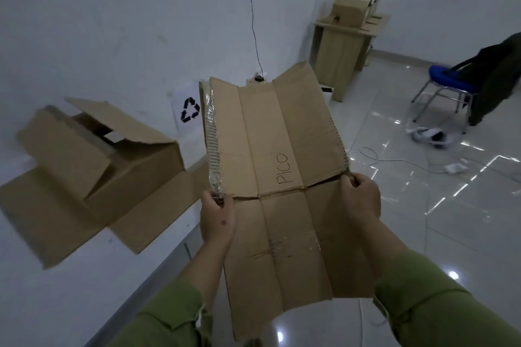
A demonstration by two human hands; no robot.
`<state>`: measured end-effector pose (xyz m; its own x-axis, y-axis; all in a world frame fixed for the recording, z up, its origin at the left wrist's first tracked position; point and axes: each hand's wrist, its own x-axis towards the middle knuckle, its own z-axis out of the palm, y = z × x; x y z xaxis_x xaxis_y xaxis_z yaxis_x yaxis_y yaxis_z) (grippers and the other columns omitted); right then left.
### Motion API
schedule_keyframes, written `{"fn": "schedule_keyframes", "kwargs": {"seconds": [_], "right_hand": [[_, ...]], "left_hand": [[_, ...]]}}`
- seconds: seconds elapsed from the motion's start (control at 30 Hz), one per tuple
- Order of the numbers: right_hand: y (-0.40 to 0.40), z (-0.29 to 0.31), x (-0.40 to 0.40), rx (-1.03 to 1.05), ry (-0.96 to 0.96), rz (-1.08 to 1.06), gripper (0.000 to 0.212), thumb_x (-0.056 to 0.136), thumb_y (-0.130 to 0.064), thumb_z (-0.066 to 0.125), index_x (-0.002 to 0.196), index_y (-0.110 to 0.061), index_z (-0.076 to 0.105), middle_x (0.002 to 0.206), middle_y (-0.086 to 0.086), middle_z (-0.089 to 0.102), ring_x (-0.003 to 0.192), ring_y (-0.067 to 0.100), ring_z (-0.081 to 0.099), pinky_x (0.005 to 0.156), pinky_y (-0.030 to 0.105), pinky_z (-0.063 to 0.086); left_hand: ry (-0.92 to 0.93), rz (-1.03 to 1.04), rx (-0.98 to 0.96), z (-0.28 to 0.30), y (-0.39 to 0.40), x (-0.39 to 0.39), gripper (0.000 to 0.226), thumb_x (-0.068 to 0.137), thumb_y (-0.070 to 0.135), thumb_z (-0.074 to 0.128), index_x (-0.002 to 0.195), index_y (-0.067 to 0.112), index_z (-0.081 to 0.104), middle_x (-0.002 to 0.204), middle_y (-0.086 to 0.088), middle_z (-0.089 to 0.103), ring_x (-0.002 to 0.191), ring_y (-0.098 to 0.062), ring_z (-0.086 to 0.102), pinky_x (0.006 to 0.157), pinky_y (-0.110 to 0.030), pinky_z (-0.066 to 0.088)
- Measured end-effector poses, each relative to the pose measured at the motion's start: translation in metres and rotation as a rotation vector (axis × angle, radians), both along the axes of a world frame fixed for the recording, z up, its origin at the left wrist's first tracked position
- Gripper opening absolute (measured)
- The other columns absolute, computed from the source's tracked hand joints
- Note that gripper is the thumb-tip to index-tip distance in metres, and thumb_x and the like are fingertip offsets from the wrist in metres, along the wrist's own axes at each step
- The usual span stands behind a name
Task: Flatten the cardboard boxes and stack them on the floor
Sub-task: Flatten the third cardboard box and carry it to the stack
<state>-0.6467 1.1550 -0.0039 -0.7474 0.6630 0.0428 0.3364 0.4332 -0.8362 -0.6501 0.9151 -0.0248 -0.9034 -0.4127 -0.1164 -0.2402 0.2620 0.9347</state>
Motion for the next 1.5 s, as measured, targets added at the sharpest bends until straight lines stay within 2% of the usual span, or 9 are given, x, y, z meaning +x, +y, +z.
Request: {"fn": "schedule_keyframes", "kwargs": {"seconds": [0.13, 0.4, 0.5, 0.83, 0.93, 1.07, 1.27, 1.37, 1.5], "right_hand": [[0.033, -0.006, -0.06, -0.025, -0.036, 0.006, 0.016, 0.086, -0.024, 0.046, 0.072, -0.02, 0.051, 0.08, 0.006, 0.051, 0.076, 0.024, 0.047, 0.07, 0.033, 0.036], [0.084, -0.031, -0.195, -0.007, -0.099, 0.108, 0.02, 0.087, -0.021, 0.044, 0.083, -0.013, 0.063, 0.086, 0.007, 0.061, 0.084, 0.026, 0.054, 0.08, 0.039, 0.043], [0.104, -0.041, -0.247, -0.019, -0.107, 0.208, 0.021, 0.089, -0.019, 0.045, 0.089, -0.011, 0.064, 0.087, 0.007, 0.059, 0.084, 0.025, 0.054, 0.073, 0.033, 0.042], [0.16, -0.053, -0.441, 0.07, -0.199, 0.546, 0.022, 0.087, -0.01, 0.042, 0.069, -0.008, 0.053, 0.07, 0.006, 0.051, 0.069, 0.024, 0.046, 0.053, 0.029, 0.031], [0.157, -0.069, -0.48, 0.035, -0.204, 0.617, 0.021, 0.087, -0.009, 0.042, 0.071, -0.004, 0.055, 0.07, 0.007, 0.053, 0.069, 0.024, 0.047, 0.055, 0.029, 0.032], [0.149, -0.096, -0.529, 0.036, -0.225, 0.65, 0.021, 0.086, -0.009, 0.041, 0.077, -0.003, 0.059, 0.076, 0.009, 0.058, 0.072, 0.024, 0.05, 0.059, 0.028, 0.034], [0.134, -0.165, -0.595, 0.042, -0.307, 0.736, 0.021, 0.088, -0.007, 0.044, 0.068, -0.005, 0.05, 0.064, 0.001, 0.047, 0.058, 0.013, 0.041, 0.05, 0.024, 0.028], [0.125, -0.22, -0.621, 0.036, -0.375, 0.766, 0.027, 0.087, -0.006, 0.043, 0.06, -0.012, 0.042, 0.061, 0.001, 0.043, 0.054, 0.011, 0.036, 0.049, 0.025, 0.026], [0.107, -0.323, -0.654, 0.048, -0.441, 0.849, 0.023, 0.09, -0.011, 0.043, 0.069, -0.009, 0.051, 0.067, 0.003, 0.051, 0.059, 0.013, 0.044, 0.05, 0.023, 0.03]], "left_hand": [[-0.027, -0.014, -0.019, 0.0, 0.031, -0.067, 0.014, 0.094, 0.022, 0.045, 0.097, 0.009, 0.043, 0.072, 0.005, 0.046, 0.061, -0.01, 0.044, 0.053, -0.025, 0.032], [-0.065, 0.067, -0.025, -0.021, 0.081, -0.183, 0.014, 0.095, 0.025, 0.042, 0.096, 0.011, 0.042, 0.073, 0.008, 0.046, 0.062, -0.007, 0.043, 0.054, -0.021, 0.029], [-0.099, 0.138, -0.039, -0.034, 0.099, -0.22, 0.012, 0.096, 0.024, 0.04, 0.096, 0.013, 0.042, 0.071, 0.008, 0.045, 0.063, -0.013, 0.044, 0.054, -0.022, 0.029], [-0.205, 0.41, -0.067, -0.052, 0.172, -0.342, 0.01, 0.099, 0.017, 0.032, 0.095, 0.011, 0.039, 0.085, -0.005, 0.048, 0.073, -0.021, 0.046, 0.064, -0.028, 0.032], [-0.23, 0.456, -0.108, -0.061, 0.169, -0.372, 0.012, 0.099, 0.016, 0.031, 0.093, 0.01, 0.038, 0.078, -0.006, 0.047, 0.065, -0.02, 0.043, 0.058, -0.028, 0.028], [-0.223, 0.471, -0.144, -0.084, 0.164, -0.409, 0.01, 0.099, 0.014, 0.031, 0.095, 0.01, 0.04, 0.079, -0.007, 0.048, 0.067, -0.021, 0.043, 0.065, -0.028, 0.032], [-0.262, 0.534, -0.193, -0.148, 0.155, -0.456, 0.015, 0.099, 0.016, 0.031, 0.101, 0.009, 0.045, 0.08, -0.007, 0.048, 0.074, -0.022, 0.045, 0.059, -0.03, 0.029], [-0.308, 0.591, -0.163, -0.206, 0.158, -0.465, 0.016, 0.099, 0.018, 0.031, 0.097, 0.007, 0.043, 0.075, -0.008, 0.048, 0.072, -0.024, 0.048, 0.054, -0.028, 0.029], [-0.375, 0.7, -0.152, -0.303, 0.157, -0.481, 0.017, 0.099, 0.021, 0.032, 0.094, 0.009, 0.043, 0.069, -0.006, 0.048, 0.069, -0.025, 0.05, 0.061, -0.031, 0.034]]}}
